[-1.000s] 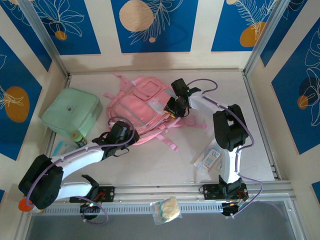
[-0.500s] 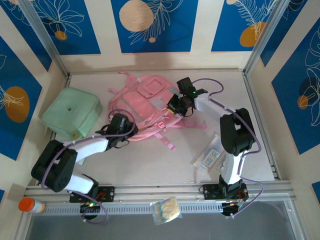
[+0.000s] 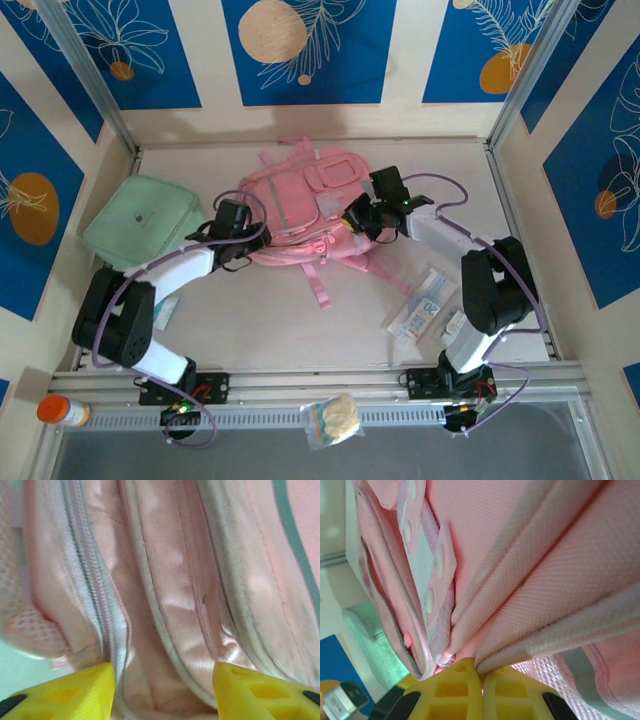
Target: Pack books, pencil case, and school supplies into a backpack
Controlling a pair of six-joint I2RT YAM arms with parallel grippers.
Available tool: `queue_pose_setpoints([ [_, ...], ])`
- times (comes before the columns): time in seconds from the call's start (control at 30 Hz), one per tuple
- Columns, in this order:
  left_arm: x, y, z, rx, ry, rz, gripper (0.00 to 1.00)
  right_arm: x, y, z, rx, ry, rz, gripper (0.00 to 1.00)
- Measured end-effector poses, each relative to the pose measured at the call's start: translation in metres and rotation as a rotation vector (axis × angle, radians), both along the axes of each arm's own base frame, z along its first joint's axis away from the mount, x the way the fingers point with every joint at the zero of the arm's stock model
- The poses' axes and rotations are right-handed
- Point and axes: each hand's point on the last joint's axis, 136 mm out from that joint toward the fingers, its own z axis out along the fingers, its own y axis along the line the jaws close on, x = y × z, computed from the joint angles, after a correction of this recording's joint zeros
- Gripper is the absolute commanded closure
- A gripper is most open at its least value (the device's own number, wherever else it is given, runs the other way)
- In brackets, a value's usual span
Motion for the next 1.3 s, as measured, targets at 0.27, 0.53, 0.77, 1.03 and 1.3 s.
queue_pose_setpoints([
  [0.27, -0.046, -0.057, 0.072, -0.106, -0.107, -0.149, 0.44, -0.008, 0.001, 0.010, 0.041, -0.005, -0.056, 1.00],
  [0.53, -0.073, -0.161, 0.070, -0.153, -0.068, -0.353, 0.49, -0.008, 0.001, 0.014, 0.057, 0.006, -0.084, 1.00],
  [0.77, -0.057, -0.188, 0.050, -0.137, -0.049, -0.351, 0.57, -0.008, 0.000, 0.020, 0.066, -0.002, -0.093, 1.00],
  [1.03, -0.035, -0.201, 0.049, -0.117, -0.073, -0.315, 0.62, -0.008, 0.000, 0.020, 0.070, 0.001, -0.098, 1.00],
  [1.3, -0.022, -0.193, 0.034, -0.048, -0.070, -0.242, 0.59, -0.009, 0.000, 0.020, 0.075, 0.006, -0.097, 1.00],
])
